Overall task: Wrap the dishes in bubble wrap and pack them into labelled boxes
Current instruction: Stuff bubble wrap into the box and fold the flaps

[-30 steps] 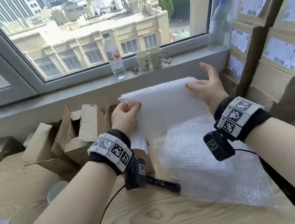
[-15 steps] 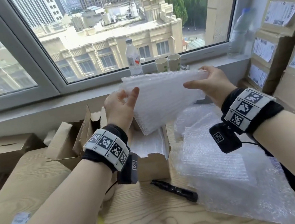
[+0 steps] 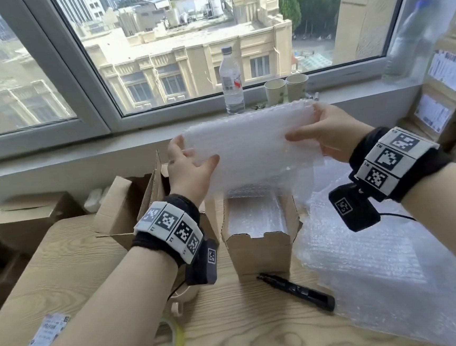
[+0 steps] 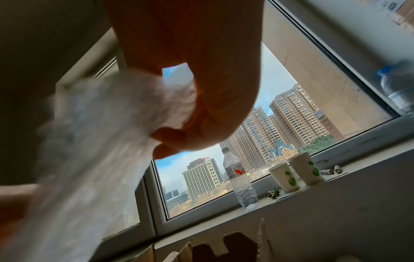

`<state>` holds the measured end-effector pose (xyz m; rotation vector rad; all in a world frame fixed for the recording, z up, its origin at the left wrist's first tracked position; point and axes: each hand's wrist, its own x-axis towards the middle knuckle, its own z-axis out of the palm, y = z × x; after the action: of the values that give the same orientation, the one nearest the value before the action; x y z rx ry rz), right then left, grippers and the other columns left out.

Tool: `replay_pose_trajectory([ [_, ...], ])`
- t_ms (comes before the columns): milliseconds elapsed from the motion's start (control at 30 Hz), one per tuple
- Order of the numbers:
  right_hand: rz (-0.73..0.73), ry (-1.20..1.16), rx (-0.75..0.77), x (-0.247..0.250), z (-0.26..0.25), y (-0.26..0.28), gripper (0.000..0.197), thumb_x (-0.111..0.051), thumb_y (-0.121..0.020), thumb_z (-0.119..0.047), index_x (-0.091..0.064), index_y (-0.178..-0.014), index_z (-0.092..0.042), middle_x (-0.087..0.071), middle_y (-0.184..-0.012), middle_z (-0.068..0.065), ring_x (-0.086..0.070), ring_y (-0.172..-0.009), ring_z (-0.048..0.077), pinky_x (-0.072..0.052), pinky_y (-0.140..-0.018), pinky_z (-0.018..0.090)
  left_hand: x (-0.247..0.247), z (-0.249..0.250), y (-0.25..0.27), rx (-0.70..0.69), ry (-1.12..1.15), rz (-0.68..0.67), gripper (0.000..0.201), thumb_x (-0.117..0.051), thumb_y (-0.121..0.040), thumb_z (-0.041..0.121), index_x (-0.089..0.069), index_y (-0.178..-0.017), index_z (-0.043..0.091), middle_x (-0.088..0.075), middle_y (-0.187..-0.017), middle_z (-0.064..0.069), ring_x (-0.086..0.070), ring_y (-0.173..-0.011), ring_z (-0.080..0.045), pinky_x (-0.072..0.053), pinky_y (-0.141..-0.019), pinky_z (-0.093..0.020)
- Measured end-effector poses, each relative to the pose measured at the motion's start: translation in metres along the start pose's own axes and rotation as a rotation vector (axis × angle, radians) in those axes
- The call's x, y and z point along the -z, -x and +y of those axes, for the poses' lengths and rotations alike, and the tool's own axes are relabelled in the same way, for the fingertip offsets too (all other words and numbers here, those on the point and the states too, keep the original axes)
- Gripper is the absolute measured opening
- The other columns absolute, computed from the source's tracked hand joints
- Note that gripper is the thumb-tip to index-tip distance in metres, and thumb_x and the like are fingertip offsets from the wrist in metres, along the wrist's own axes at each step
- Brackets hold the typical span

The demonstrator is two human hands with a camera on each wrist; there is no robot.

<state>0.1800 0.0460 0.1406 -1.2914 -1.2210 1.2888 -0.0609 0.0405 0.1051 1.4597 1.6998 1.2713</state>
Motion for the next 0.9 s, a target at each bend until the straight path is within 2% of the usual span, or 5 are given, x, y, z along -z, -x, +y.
replay_pose_trajectory([
  [267, 0.192, 0.871, 0.292, -0.034, 0.003, -0.001, 0.047, -0.052, -0.085, -0.003, -0.053, -0.13, -0.015, -0.056, -0.13, 0.005, -0.049, -0.12, 0.022, -0.036, -0.1, 0.026, -0.016, -0.039, -0.007, 0.097, -0.357, -0.36, 0.073, -0.074, -0.077, 0.037, -0.038, -0.138, 0.019, -0.038, -0.14, -0.01, -0.044, -0.123, -0.022, -0.038, -0.101, -0.03],
  [600, -0.187, 1.563, 0.767, -0.114, 0.071, -0.006, 0.02, -0.054, -0.043, 0.01, -0.057, -0.053, -0.006, -0.052, -0.067, 0.014, -0.05, -0.05, 0.025, -0.023, -0.038, 0.015, -0.021, -0.07, 0.004, 0.08, -0.409, -0.6, 0.071, -0.075, -0.077, 0.022, -0.037, -0.137, 0.016, -0.047, -0.132, -0.008, -0.047, -0.12, -0.021, -0.045, -0.098, -0.035],
  [667, -0.279, 1.662, 0.632, -0.124, 0.081, -0.01, 0.024, -0.061, -0.051, 0.013, -0.064, -0.069, -0.003, -0.052, -0.084, 0.016, -0.054, -0.071, 0.029, -0.028, -0.04, 0.021, -0.019, -0.073, 0.004, 0.068, -0.389, -0.615, 0.072, -0.073, -0.079, 0.02, -0.034, -0.14, 0.015, -0.045, -0.135, -0.007, -0.045, -0.123, -0.02, -0.043, -0.099, -0.033],
  [767, -0.488, 1.649, 0.09, -0.126, 0.087, -0.017, 0.042, -0.064, -0.086, -0.023, -0.056, -0.125, -0.013, -0.046, -0.122, 0.011, -0.046, -0.112, 0.027, -0.044, -0.083, 0.031, -0.014, -0.078, 0.002, 0.036, -0.365, -0.629, 0.072, -0.07, -0.081, 0.019, -0.032, -0.142, 0.014, -0.041, -0.142, -0.006, -0.041, -0.129, -0.02, -0.038, -0.101, -0.029],
  [900, -0.671, 1.419, -0.328, -0.128, 0.082, -0.024, 0.05, -0.057, -0.092, -0.027, -0.046, -0.138, -0.013, -0.056, -0.13, 0.004, -0.055, -0.116, 0.02, -0.046, -0.097, 0.03, -0.009, -0.082, 0.001, 0.021, -0.33, -0.637, 0.07, -0.069, -0.083, 0.018, -0.032, -0.142, 0.014, -0.04, -0.143, -0.006, -0.04, -0.13, -0.019, -0.038, -0.105, -0.035],
])
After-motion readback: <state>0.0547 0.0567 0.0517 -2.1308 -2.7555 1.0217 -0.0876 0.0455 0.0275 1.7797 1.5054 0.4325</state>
